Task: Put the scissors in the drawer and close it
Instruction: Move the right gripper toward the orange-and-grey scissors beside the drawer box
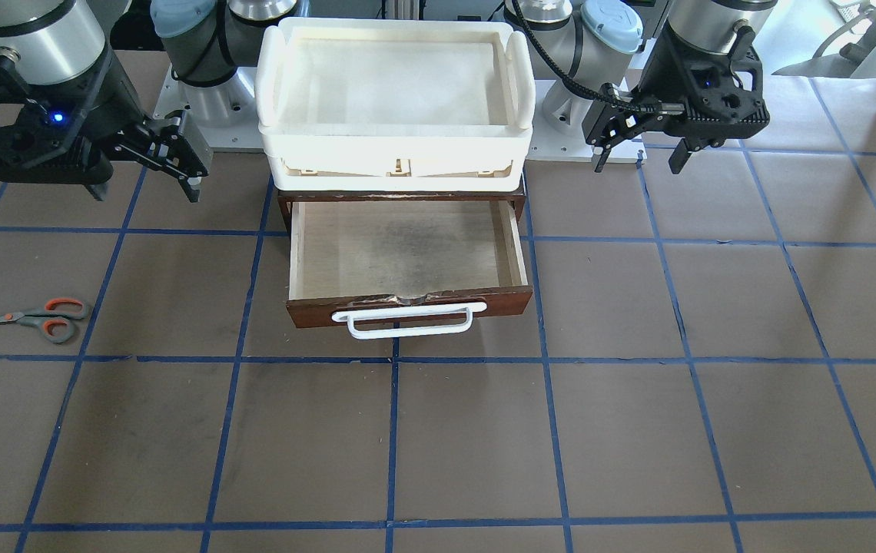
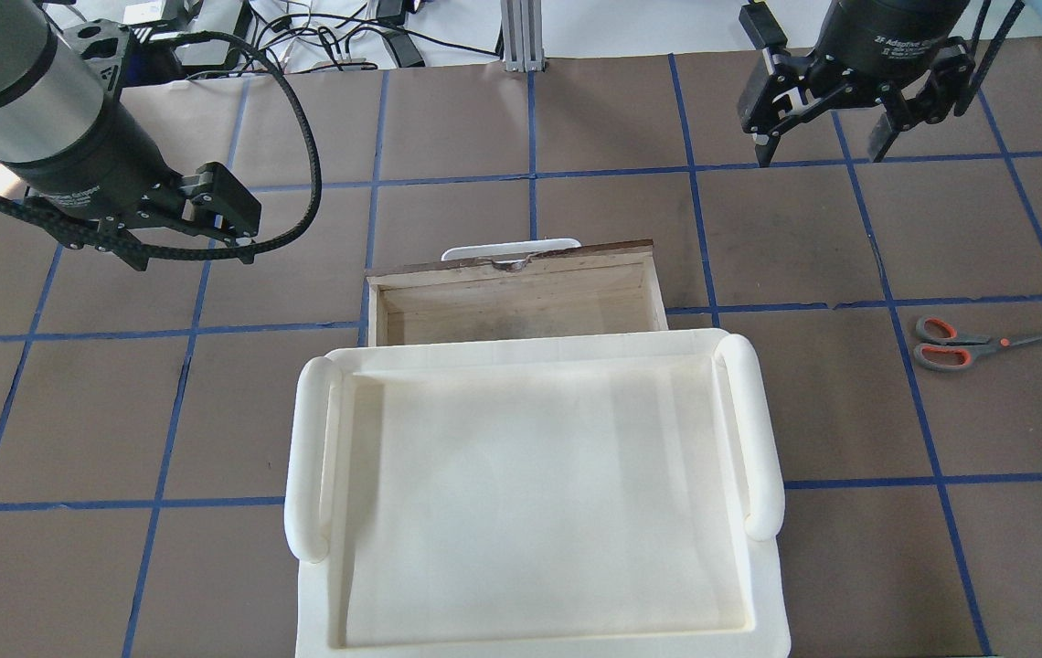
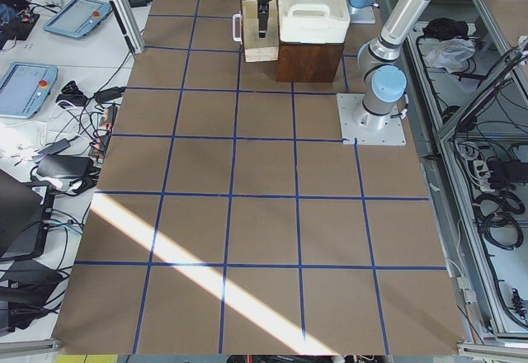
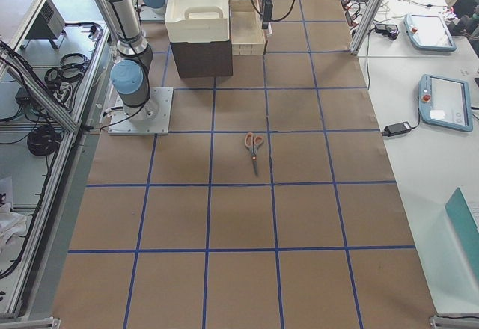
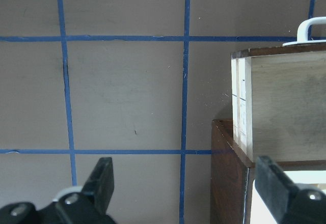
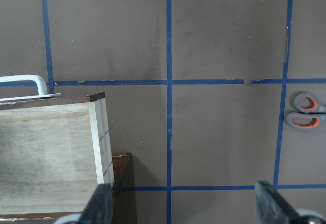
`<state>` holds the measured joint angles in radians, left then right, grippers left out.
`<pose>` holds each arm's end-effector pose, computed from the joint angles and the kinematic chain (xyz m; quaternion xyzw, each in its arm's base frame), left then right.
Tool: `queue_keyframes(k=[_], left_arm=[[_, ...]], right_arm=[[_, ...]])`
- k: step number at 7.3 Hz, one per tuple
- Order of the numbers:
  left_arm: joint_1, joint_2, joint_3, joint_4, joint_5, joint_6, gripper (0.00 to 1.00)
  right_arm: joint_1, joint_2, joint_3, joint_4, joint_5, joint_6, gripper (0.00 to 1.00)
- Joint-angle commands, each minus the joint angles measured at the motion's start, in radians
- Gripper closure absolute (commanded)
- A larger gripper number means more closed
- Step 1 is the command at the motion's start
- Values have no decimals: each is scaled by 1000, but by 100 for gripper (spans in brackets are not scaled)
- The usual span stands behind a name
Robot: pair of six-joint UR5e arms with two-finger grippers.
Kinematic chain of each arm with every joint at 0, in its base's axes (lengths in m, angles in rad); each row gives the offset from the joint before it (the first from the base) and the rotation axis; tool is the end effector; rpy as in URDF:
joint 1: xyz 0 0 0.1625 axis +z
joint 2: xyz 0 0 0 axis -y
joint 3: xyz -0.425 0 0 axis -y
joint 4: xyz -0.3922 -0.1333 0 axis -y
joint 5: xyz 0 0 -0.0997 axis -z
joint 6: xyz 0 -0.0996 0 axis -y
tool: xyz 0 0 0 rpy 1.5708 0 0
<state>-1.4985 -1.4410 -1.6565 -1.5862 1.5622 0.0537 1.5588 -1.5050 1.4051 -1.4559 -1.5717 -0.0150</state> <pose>-0.1021 -0.4479 0.5045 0.0092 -0.9998 0.0146 0.0034 0.1270 -0.5179 0.5246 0.0015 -1.0000 -0.0075 0.0004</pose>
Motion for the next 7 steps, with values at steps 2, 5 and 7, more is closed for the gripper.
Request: queue_keyframes(k=[2, 5, 7], left_arm=[[0, 1, 0, 0, -1, 0, 0], [1, 2, 0, -1, 1, 0, 0], [3, 2, 0, -1, 1, 0, 0]], right_arm=[[-3, 0, 2, -3, -1, -2, 1], [-34, 14, 3, -18, -10, -295, 1], [-229, 69, 35, -90, -15, -766, 1]])
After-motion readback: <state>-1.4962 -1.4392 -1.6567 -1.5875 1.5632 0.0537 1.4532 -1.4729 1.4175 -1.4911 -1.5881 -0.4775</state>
